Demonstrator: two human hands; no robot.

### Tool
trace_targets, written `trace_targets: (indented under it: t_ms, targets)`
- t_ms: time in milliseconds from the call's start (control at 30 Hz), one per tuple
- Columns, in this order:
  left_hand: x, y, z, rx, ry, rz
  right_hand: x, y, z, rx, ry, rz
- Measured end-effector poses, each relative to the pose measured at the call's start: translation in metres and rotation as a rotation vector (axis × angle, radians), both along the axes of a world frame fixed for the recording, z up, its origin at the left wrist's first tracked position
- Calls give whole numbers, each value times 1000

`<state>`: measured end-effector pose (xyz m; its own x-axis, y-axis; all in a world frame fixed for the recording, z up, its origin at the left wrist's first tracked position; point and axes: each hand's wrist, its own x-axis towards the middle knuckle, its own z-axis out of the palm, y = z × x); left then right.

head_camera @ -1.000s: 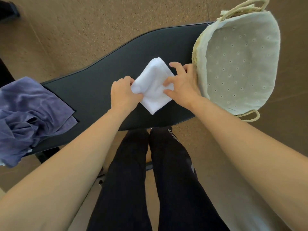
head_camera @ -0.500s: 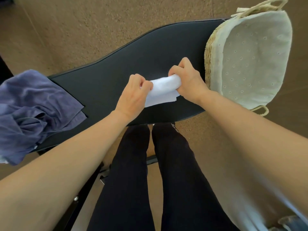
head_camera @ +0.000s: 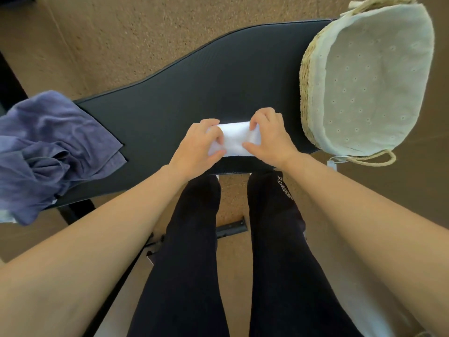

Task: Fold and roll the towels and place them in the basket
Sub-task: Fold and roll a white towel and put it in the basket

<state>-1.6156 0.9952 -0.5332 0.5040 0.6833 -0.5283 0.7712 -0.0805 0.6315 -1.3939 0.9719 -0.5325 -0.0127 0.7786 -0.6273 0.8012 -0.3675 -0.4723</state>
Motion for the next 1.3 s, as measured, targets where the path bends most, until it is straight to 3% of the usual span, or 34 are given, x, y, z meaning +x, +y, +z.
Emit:
trace_targets:
  t_ms: [100,233,433,633,733,833,1000,1067,1200,1300]
  targets:
    - [13,5,5,-178,105,211,-3,3,0,-115,23,-34]
    - [27,8,15,-296,194,199,9,-2,11,-114,70,22]
    - [64,20,60,-394,-27,383,67,2,74,24,409,-268]
    - [147,39,98,-460,-263,541,154,16,110,-82,876,-771]
    - [196,50,104,-476,-314,557,186,19,105,-130,1143,-1088]
    - [236,59,99,-512,-348,585,202,21,94,-172,1283,-1267]
    - [266,71,83,-519,-310,566,212,23,77,-268,1330,-1409]
    - [273,75,80,-387,-181,496,212,28,71,-270,1287,-1441]
    - [274,76,73,80,71,435,211,49,50,-256,1151,-1577]
    - [263,81,61,138,117,404,204,68,24,-249,1007,-1664]
